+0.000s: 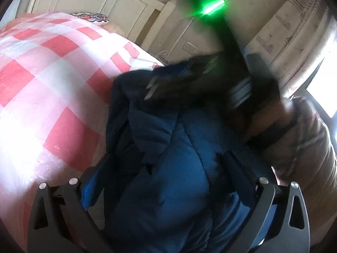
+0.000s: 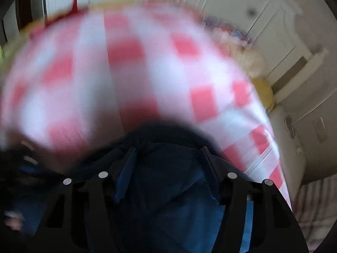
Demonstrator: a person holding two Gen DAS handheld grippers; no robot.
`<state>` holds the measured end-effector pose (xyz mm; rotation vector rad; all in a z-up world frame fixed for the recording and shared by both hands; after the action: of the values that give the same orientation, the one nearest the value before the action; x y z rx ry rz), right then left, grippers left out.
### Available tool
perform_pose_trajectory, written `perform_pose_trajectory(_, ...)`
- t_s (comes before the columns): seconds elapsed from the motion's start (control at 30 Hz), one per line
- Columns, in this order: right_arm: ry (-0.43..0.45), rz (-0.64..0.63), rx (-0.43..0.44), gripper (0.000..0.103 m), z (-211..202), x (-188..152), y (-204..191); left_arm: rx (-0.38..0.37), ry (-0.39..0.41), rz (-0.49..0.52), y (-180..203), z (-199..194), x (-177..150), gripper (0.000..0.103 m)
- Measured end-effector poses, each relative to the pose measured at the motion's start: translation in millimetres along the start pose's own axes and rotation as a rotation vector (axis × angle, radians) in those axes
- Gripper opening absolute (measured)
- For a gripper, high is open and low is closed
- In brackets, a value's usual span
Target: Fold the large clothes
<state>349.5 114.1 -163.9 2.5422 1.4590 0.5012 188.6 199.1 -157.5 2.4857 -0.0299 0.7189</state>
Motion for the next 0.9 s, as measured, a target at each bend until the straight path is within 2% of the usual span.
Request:
perform_pose_trajectory(0.1, -0.001, -0.001, -0.017, 0.057, -1.6, 2.5, -0.3, -0.022, -0.009, -0.005, -3.7, 2.0, -0.6, 0.101)
perform_pose_trajectory(0.17, 0.016, 0.012, -0.019, 0.057, -8.4, -1.0, 2.3, -0.004, -0.009, 0.008, -2.5, 2.6, 0.0, 0.101)
perform_pose_trajectory(0.27, 0.085, 0.078, 0.023, 0.057, -42.5, -12.1, 12.7, 0.001, -0.005, 0.007, -3.7, 3.9, 0.6, 0.101)
perform_pose_trajectory(0.37, 0.166, 0.133, 0.027, 0.057, -78.3, -33.6, 28.4, -0.001, -0.004, 0.009, -5.3, 4.3, 1.5, 0.101)
perform_pose_trajectory(0.43, 0.18, 0.174, 0.04, 0.057, -87.6, -48.6, 36.6, -0.003, -0.004, 0.01, -6.5, 5.2, 2.7, 0.101)
perform_pose_trajectory(0.5, 0.168, 0.206, 0.043, 0.057, -82.0, -67.8, 42.5, -0.006, -0.003, 0.011, -5.8, 3.9, -2.0, 0.101)
perform_pose_trajectory(0.57, 0.119, 0.234, 0.044, 0.057, -61.5, -83.3, 42.8, -0.004, -0.003, 0.011, -5.3, 3.8, -2.8, 0.101)
perform_pose_trajectory(0.7, 0.157, 0.31, 0.156, 0.059, -39.2, -95.5, 47.8, 0.008, -0.007, 0.014, -5.5, 2.4, -5.8, 0.101)
perform_pose_trajectory(0.8, 0.15, 0.316, 0.109, 0.059, -49.9, -97.0, 45.5, 0.009, -0.038, 0.008, -4.0, -1.1, -4.0, 0.101)
perform_pose_trajectory(0.87, 0.186, 0.35, 0.112, 0.063, -69.6, -107.8, 45.5, -0.012, -0.087, -0.013, -5.6, -8.5, 0.5, 0.101)
perform_pose_trajectory(0.9, 0.217, 0.374, 0.118, 0.077, -78.5, -115.0, 47.6, -0.026, -0.106, -0.034, -8.7, -15.5, 3.7, 0.1)
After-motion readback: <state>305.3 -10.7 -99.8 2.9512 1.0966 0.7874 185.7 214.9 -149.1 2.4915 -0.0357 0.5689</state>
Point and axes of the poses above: each gripper's, at about its wrist camera, not at the fingertips, and z roughly the way its jaws point, y to its right, x to its top, the point moved 6 cm from there along z, roughly the way its jaws point, and after that the axes turned 14 degrees about -y, right-handed, at the moved point
